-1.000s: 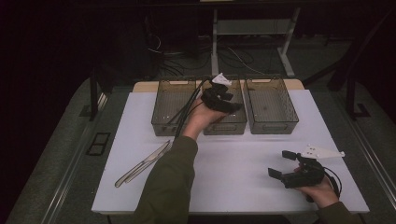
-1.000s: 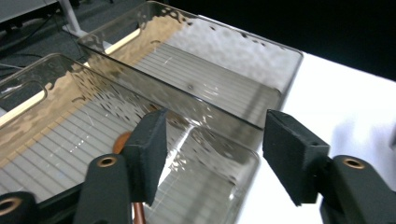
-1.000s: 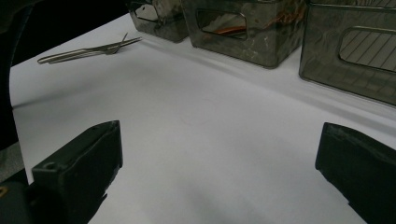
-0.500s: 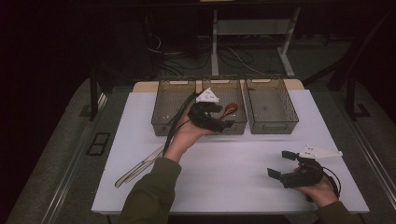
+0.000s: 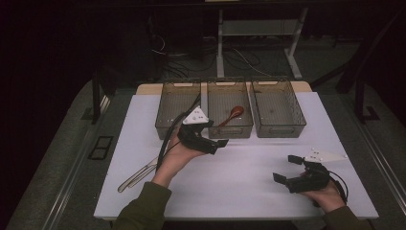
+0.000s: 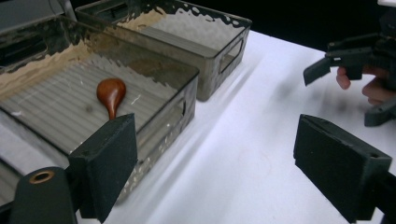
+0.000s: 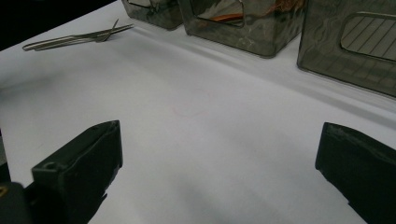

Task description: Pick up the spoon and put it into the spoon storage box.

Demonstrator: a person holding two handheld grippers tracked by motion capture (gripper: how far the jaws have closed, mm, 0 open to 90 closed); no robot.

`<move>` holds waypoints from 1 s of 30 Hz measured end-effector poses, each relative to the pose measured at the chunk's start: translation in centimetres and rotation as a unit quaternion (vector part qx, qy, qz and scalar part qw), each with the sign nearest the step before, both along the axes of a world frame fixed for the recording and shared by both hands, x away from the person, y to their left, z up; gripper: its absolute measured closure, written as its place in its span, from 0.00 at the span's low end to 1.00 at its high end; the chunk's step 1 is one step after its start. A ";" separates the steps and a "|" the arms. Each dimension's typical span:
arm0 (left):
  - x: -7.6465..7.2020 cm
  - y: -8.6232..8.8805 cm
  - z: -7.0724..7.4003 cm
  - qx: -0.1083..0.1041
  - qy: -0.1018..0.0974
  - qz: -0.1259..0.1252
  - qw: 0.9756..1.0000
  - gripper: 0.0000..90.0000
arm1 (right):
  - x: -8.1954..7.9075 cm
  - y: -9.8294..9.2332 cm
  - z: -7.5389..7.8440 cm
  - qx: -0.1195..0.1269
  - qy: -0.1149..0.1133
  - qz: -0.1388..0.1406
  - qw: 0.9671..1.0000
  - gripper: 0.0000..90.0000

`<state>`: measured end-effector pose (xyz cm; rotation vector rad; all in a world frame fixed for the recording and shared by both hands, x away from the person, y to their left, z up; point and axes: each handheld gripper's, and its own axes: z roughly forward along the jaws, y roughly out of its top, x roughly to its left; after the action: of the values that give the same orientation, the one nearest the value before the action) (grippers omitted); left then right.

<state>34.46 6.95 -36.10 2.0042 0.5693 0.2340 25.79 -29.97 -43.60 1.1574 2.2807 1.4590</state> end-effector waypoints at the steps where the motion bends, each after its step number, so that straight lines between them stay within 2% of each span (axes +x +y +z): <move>1: -0.3 0.2 -0.1 -0.001 -0.003 -0.001 1.000 0.13 | 0.0 0.0 0.0 -0.001 -0.001 0.000 1.000 0.01; 3: -0.9 0.7 -0.3 -0.001 -0.004 -0.002 1.000 0.11 | 0.0 -0.1 0.0 -0.001 0.000 -0.001 1.000 0.01; 5: -1.5 1.3 -0.6 -0.012 -0.004 0.002 1.000 0.08 | 0.1 -0.1 0.0 -0.003 -0.001 -0.001 1.000 0.01; 11: -2.8 2.2 -1.9 -0.003 0.006 0.001 1.000 0.00 | 0.1 -0.1 0.0 -0.005 -0.005 -0.002 1.000 0.01; 30: -5.7 5.0 -2.9 0.000 0.001 0.004 1.000 0.00 | -0.1 -0.2 0.1 -0.001 -0.006 -0.003 1.000 0.01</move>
<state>28.72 11.96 -39.04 2.0027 0.5797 0.2367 25.65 -30.15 -43.47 1.1501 2.2692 1.4578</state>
